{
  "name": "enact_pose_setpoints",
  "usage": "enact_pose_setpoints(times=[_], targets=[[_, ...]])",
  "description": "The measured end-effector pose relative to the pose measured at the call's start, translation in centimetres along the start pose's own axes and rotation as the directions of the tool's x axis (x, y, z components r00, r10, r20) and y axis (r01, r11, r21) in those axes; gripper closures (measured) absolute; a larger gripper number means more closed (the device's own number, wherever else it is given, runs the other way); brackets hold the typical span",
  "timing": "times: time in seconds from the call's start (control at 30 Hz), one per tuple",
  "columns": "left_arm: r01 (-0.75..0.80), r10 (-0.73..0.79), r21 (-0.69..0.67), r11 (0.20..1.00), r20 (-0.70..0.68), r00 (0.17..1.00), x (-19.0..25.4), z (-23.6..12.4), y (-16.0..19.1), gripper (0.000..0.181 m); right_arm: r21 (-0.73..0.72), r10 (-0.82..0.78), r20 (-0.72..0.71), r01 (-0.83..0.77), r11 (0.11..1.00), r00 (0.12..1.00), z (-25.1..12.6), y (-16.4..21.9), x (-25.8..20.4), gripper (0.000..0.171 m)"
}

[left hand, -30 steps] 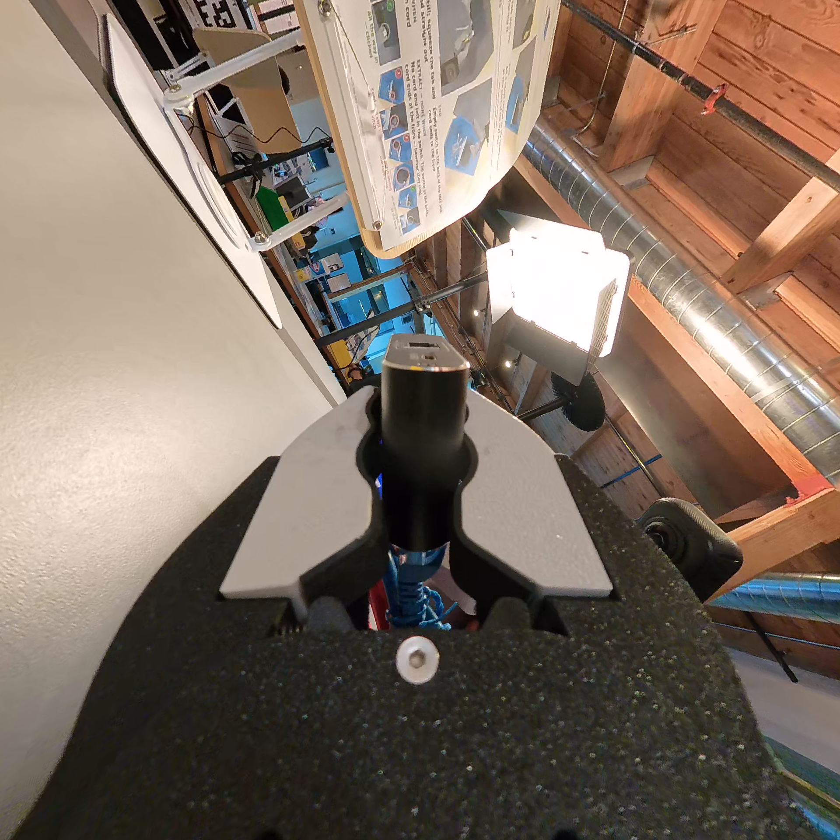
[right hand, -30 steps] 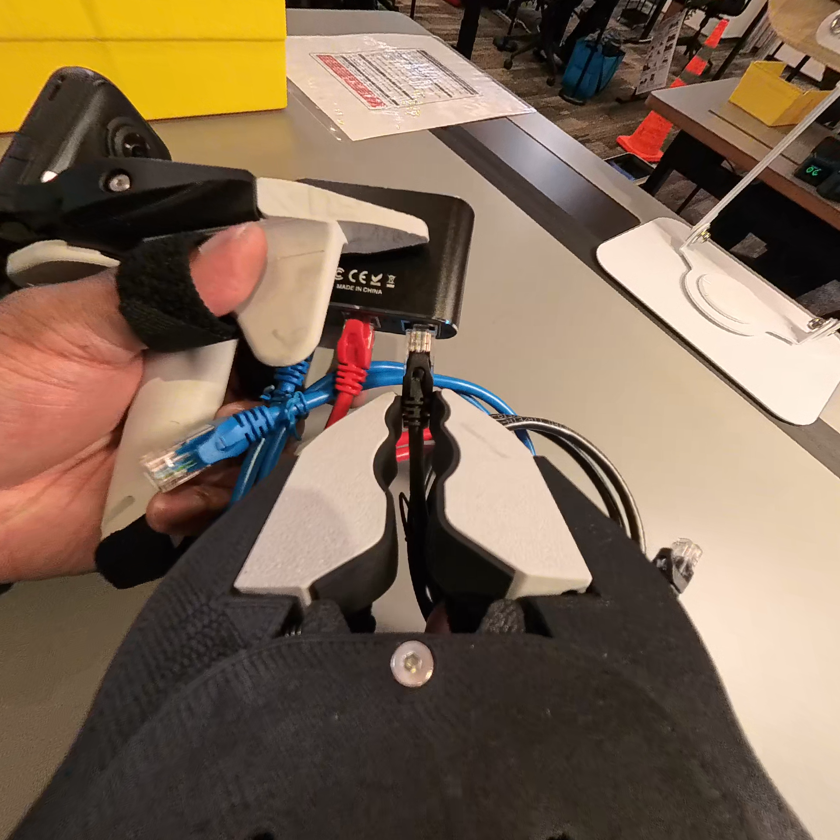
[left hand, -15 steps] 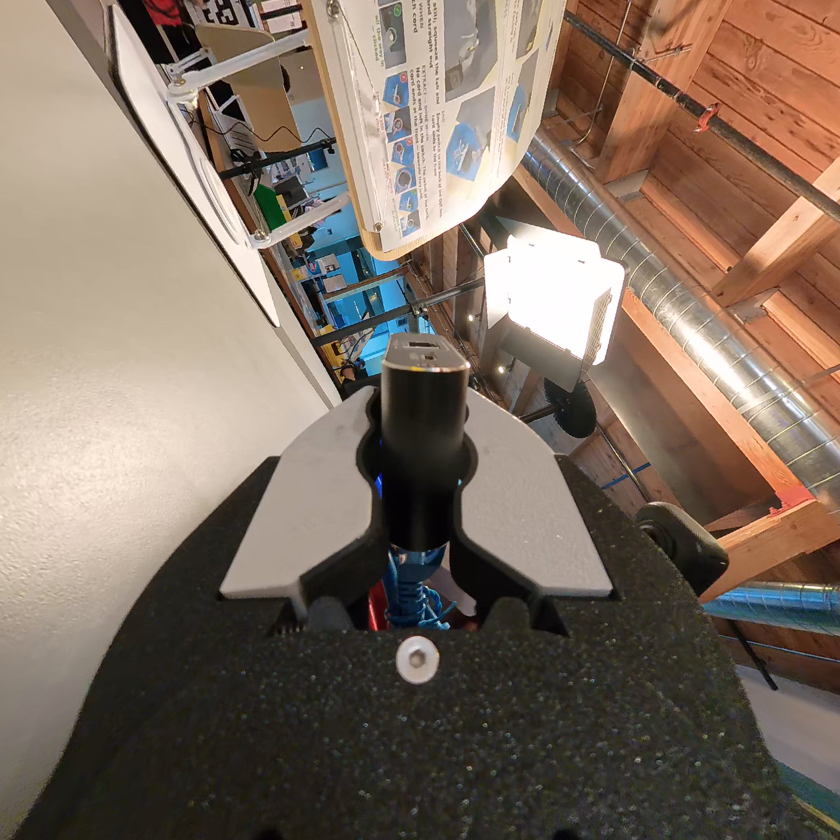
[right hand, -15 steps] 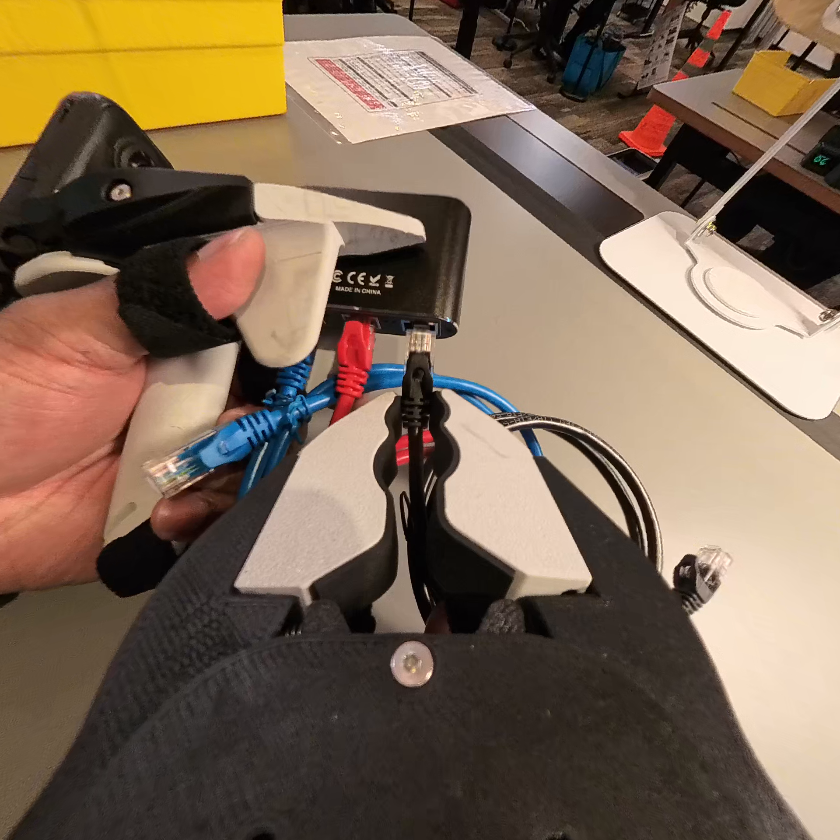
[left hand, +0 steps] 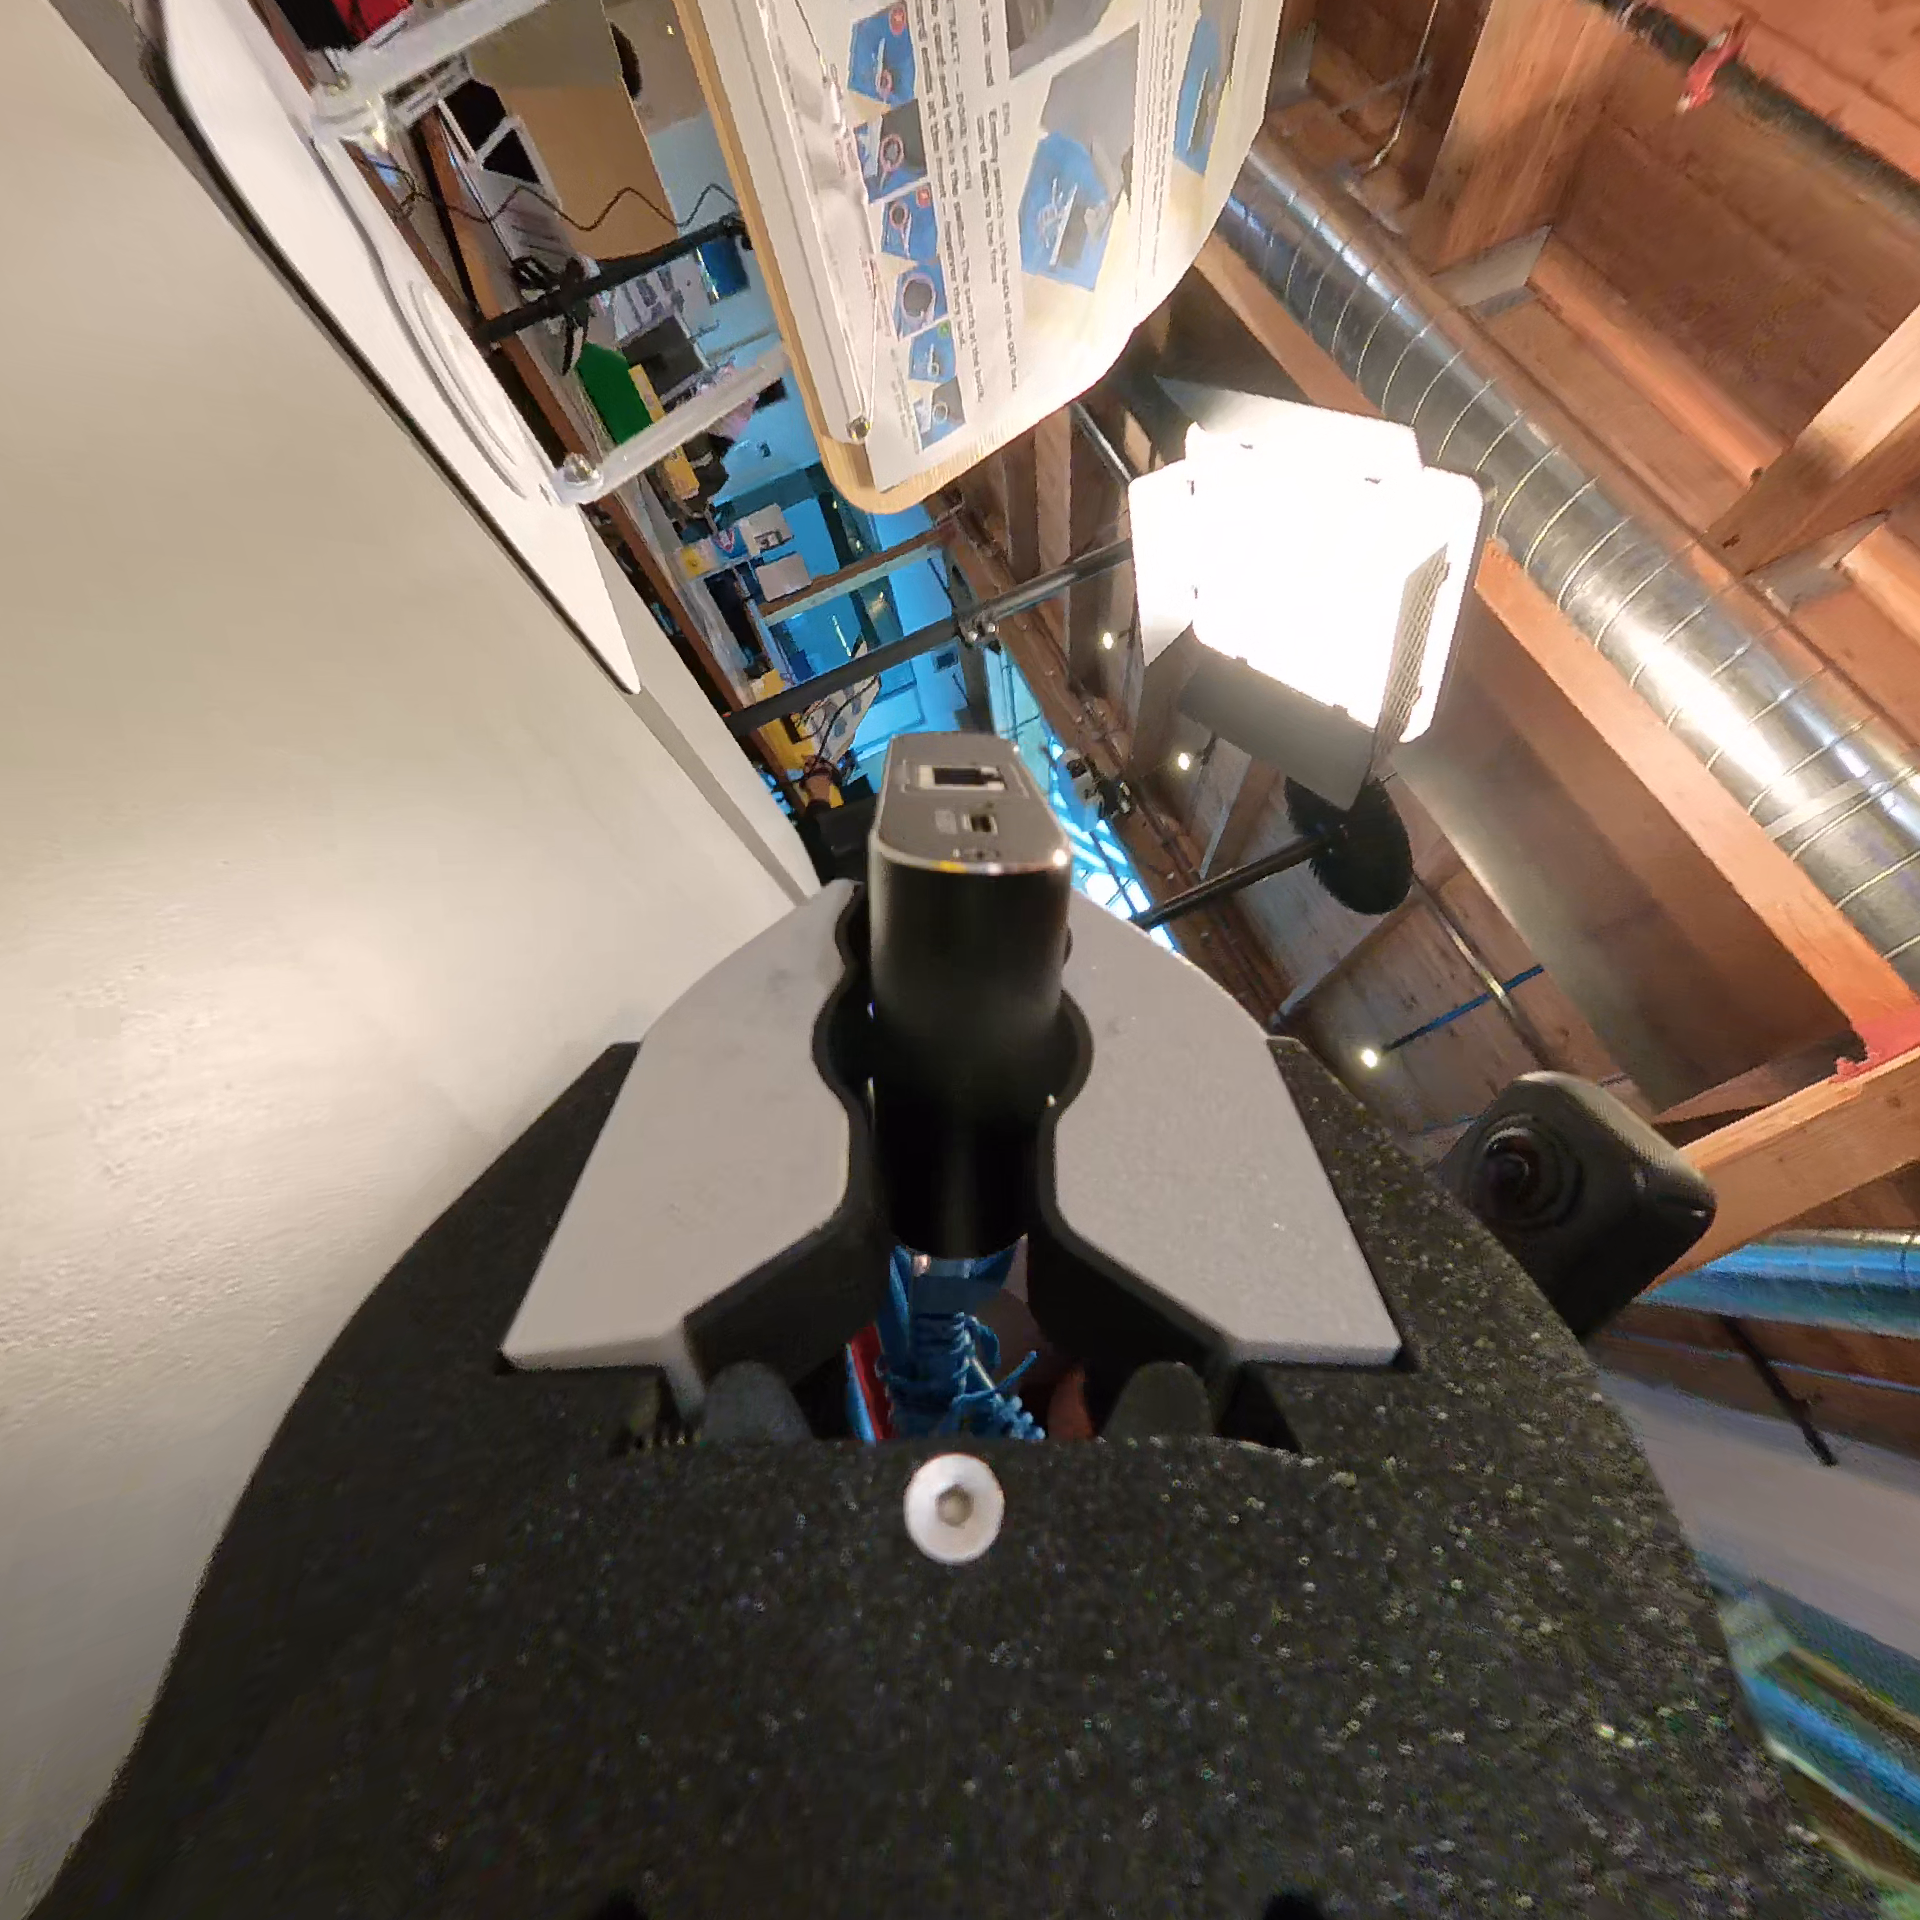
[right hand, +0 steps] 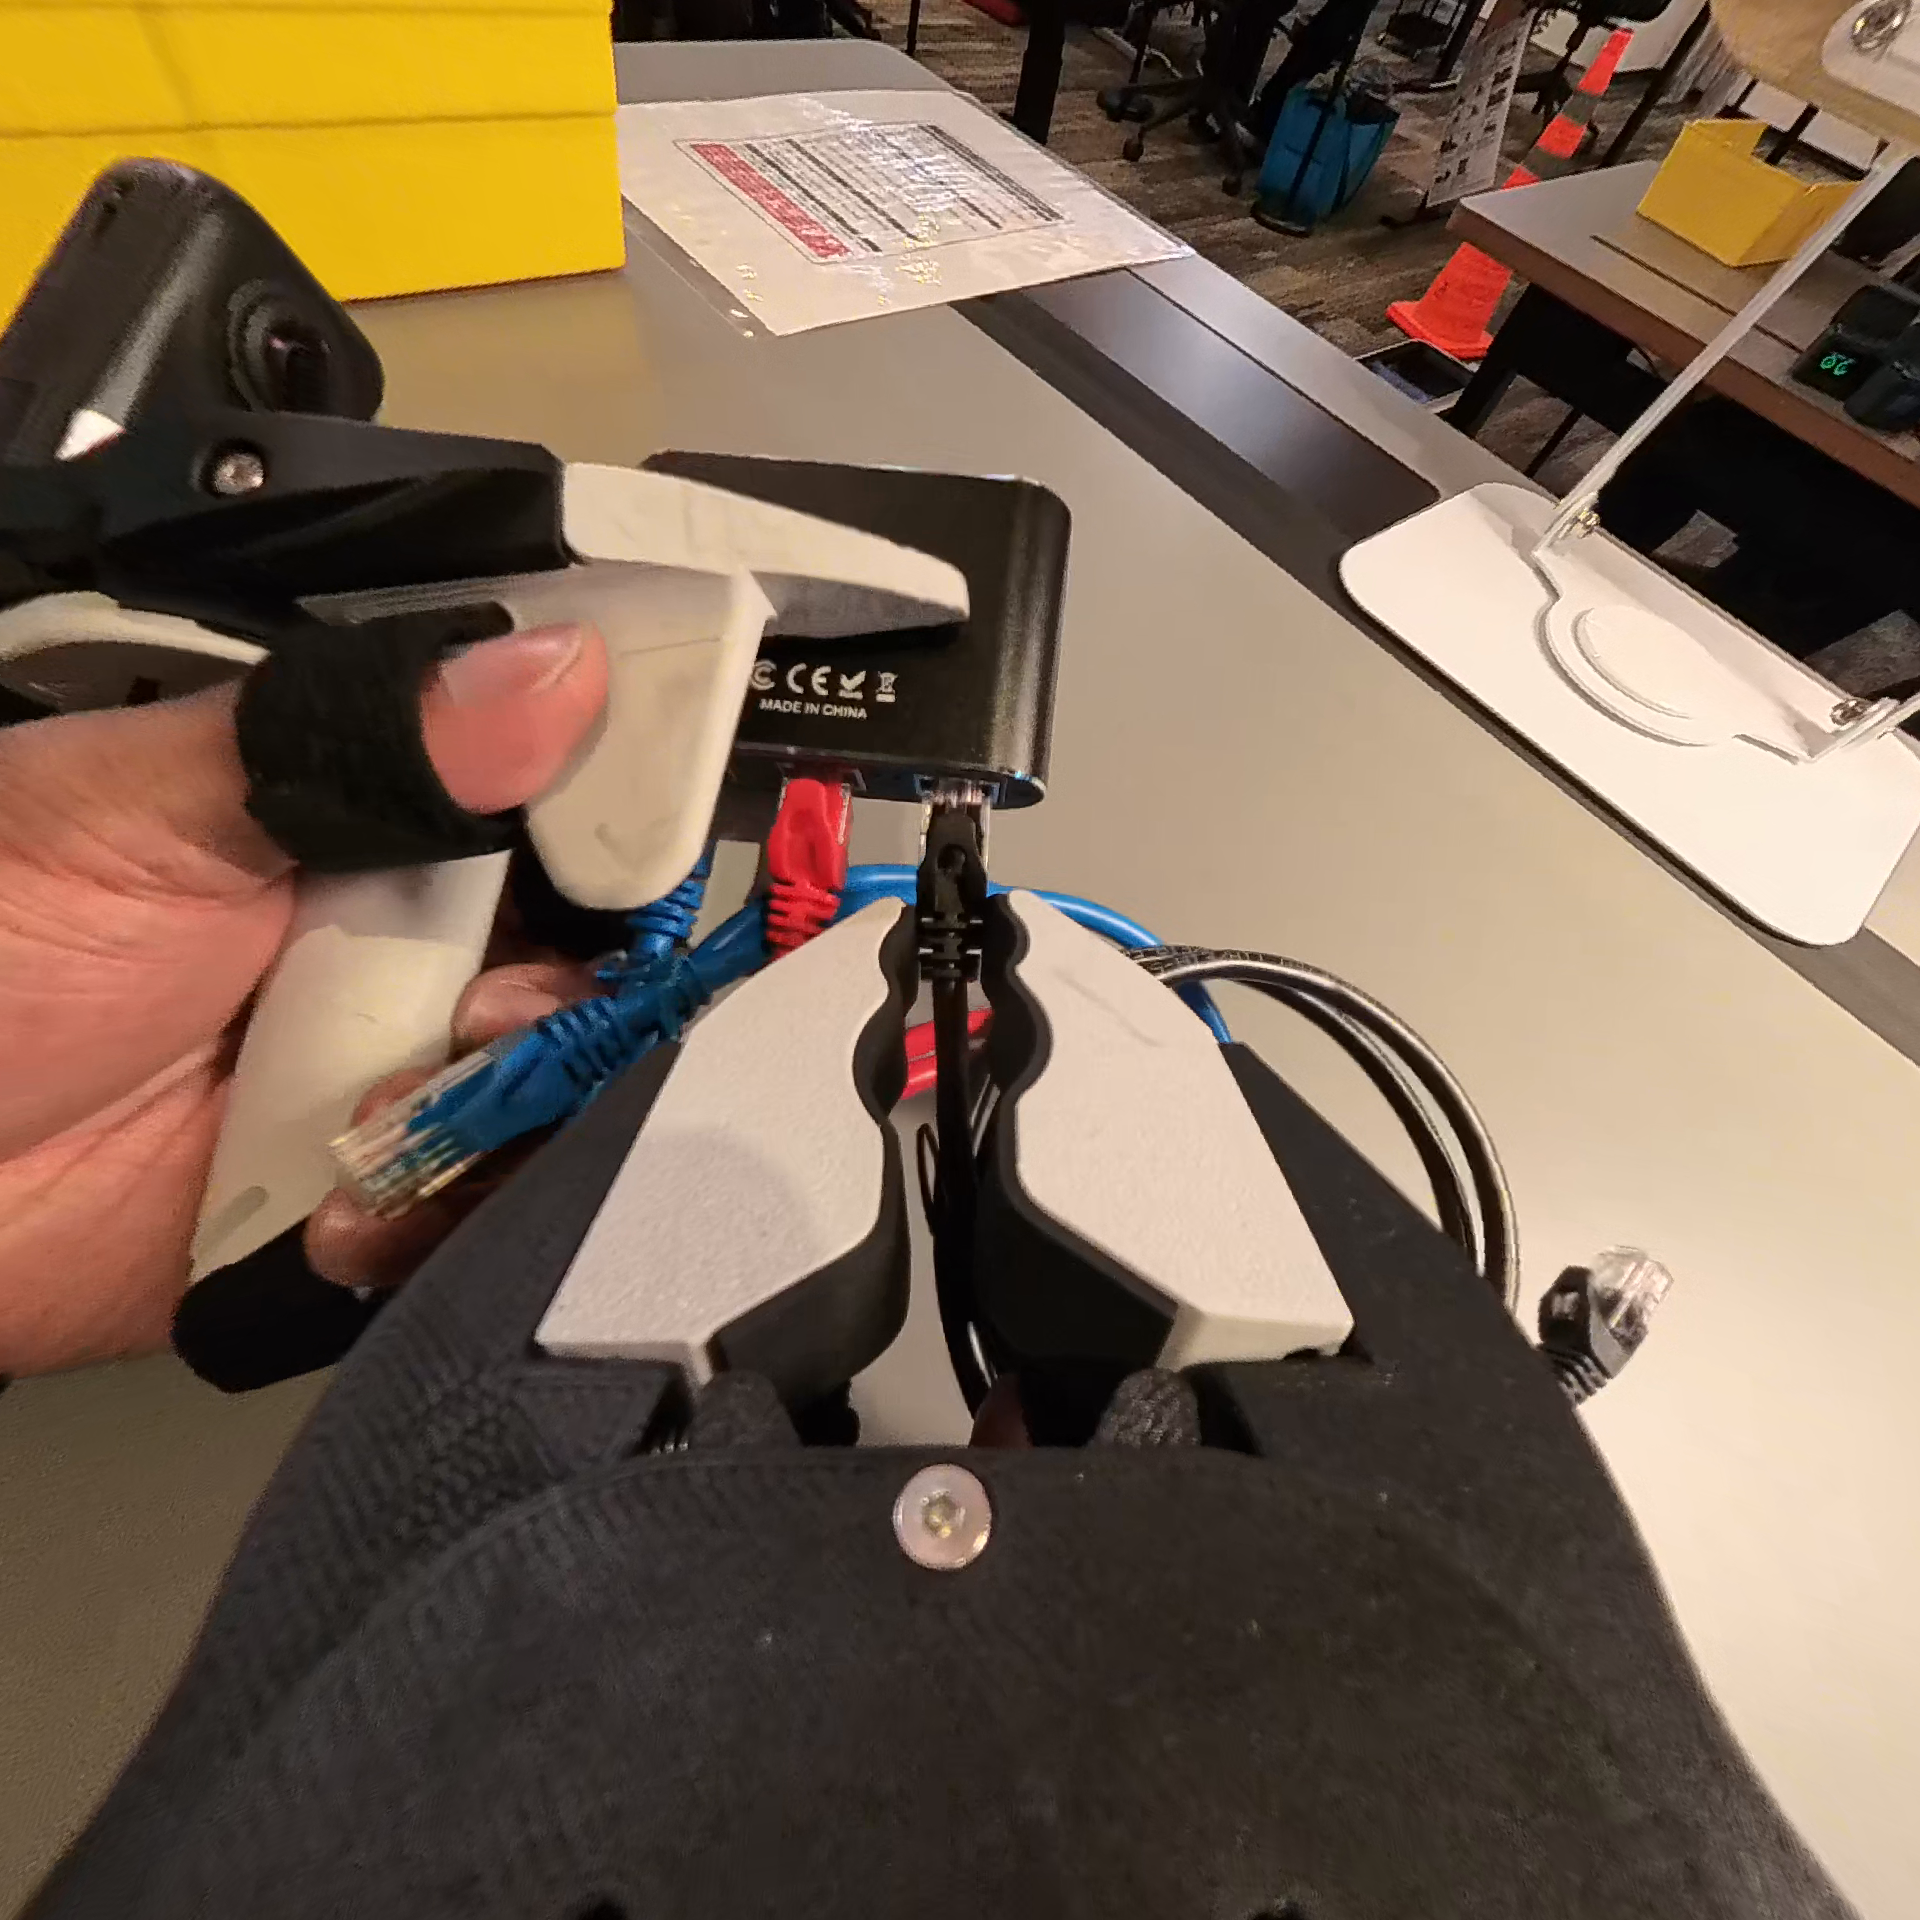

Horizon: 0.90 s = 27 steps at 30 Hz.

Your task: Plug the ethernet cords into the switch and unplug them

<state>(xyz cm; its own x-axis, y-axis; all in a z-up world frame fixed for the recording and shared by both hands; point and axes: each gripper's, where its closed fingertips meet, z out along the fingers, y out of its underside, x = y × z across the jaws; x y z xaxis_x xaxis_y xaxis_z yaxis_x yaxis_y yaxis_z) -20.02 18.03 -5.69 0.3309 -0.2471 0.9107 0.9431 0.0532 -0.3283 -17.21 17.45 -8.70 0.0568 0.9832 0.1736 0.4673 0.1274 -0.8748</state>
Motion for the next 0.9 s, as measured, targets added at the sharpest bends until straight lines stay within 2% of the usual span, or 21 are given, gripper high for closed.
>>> enact_pose_setpoints(times=[0.17,0.37,0.57,0.7,0.8,0.9], targets=[[-0.065,0.066,-0.079,0.995,0.005,0.998,0.4,0.3,1.1,0.152,0.007,-0.003,-0.009,0.003,1.0,1.0,-0.3,-0.1,0.7,0.159],[-0.133,0.138,-0.247,0.96,0.006,0.99,0.6,0.6,3.0,0.151,0.016,-0.048,-0.002,0.048,0.999,0.999,-0.7,-0.3,1.8,0.159],[-0.2,0.198,-0.342,0.918,-0.04,0.979,1.2,0.6,4.1,0.152,0.032,-0.192,0.05,0.19,0.981,0.98,-1.4,-0.5,2.0,0.159],[-0.208,0.186,-0.415,0.886,-0.091,0.978,1.7,0.5,4.6,0.152,0.057,-0.399,0.052,0.396,0.917,0.916,-2.1,-0.6,2.2,0.159],[-0.25,0.227,-0.449,0.858,-0.104,0.968,1.8,0.5,5.1,0.152,0.051,-0.39,0.064,0.387,0.921,0.919,-2.4,-0.6,2.3,0.159],[-0.304,0.282,-0.482,0.822,-0.119,0.952,1.9,0.4,5.6,0.152,0.053,-0.508,0.052,0.506,0.861,0.86,-2.8,-0.5,2.2,0.159]])
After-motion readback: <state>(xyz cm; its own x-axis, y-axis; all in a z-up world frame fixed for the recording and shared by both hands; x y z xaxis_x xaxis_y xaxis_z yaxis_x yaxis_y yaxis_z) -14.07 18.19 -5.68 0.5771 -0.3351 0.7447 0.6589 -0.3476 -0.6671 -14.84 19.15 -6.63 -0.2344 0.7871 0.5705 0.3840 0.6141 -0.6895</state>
